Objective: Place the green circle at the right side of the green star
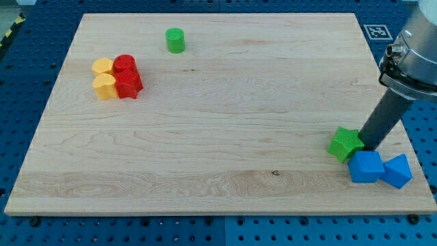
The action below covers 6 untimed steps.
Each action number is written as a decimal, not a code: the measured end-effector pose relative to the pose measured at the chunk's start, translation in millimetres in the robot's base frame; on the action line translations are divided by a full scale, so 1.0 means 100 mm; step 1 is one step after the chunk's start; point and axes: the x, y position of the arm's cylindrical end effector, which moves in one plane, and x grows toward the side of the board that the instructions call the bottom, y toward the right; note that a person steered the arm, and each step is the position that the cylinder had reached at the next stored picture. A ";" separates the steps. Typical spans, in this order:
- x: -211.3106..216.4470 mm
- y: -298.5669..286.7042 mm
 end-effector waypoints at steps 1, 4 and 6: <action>-0.51 -0.24; -2.42 -1.60; -3.18 -3.12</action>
